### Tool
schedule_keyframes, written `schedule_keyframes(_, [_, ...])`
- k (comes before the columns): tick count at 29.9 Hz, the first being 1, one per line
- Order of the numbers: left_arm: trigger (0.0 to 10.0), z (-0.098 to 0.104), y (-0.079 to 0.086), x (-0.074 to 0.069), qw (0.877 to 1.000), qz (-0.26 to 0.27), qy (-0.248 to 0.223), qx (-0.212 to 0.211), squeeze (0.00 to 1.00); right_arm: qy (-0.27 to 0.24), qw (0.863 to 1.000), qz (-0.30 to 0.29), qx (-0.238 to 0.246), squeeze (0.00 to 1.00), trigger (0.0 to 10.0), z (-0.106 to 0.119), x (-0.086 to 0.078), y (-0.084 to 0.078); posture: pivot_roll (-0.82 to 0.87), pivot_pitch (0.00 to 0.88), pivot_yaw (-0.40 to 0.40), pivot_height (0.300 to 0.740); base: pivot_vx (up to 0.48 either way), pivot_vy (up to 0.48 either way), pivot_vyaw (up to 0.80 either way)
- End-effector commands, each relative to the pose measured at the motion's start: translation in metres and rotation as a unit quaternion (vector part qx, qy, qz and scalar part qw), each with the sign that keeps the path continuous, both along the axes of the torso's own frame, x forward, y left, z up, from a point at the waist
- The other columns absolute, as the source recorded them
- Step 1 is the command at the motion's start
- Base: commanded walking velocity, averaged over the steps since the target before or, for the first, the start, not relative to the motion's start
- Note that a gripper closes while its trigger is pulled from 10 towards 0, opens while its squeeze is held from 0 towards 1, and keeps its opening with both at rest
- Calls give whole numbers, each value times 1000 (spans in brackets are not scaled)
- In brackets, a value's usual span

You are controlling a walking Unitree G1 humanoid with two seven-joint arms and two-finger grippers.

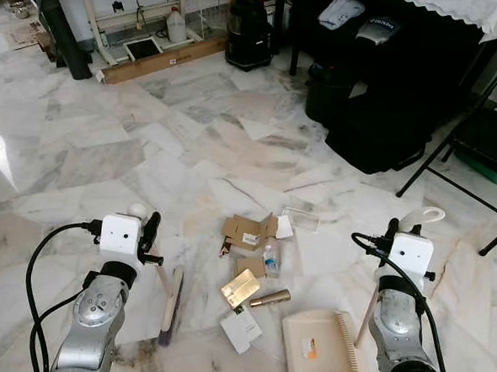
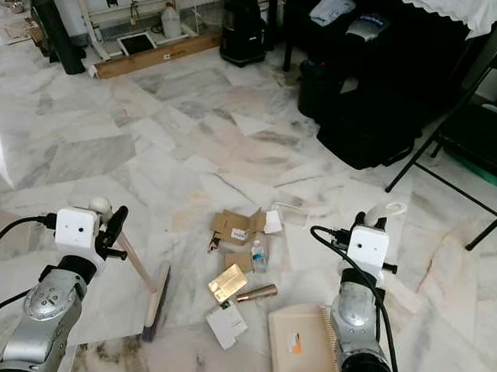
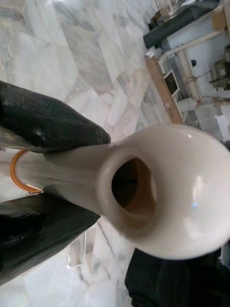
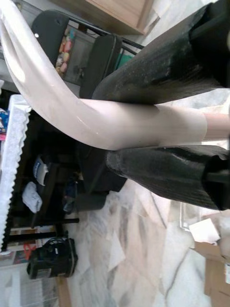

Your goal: Sweep floor

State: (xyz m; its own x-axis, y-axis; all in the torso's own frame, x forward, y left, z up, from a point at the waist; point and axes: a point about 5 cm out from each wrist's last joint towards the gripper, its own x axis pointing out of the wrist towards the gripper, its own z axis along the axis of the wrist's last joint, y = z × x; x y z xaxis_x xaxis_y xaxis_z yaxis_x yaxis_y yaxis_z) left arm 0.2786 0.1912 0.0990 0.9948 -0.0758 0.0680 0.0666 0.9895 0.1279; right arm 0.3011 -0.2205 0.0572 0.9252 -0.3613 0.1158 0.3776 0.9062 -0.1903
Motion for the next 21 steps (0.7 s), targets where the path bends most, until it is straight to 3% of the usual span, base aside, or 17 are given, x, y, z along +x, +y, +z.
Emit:
schedule_keyframes(1, [10000,13,2,0,1000,-5,-24,4,0,2,1000,9,0,0,10000,0,2,5,150,98,48,740,0,0,0])
schedule_keyframes(21, [10000,13,-1,-1,1000,-20,-18,-1,0,35,999,6,-17,0,10000,-10,-2,4,160,96,55,740,0,0,0])
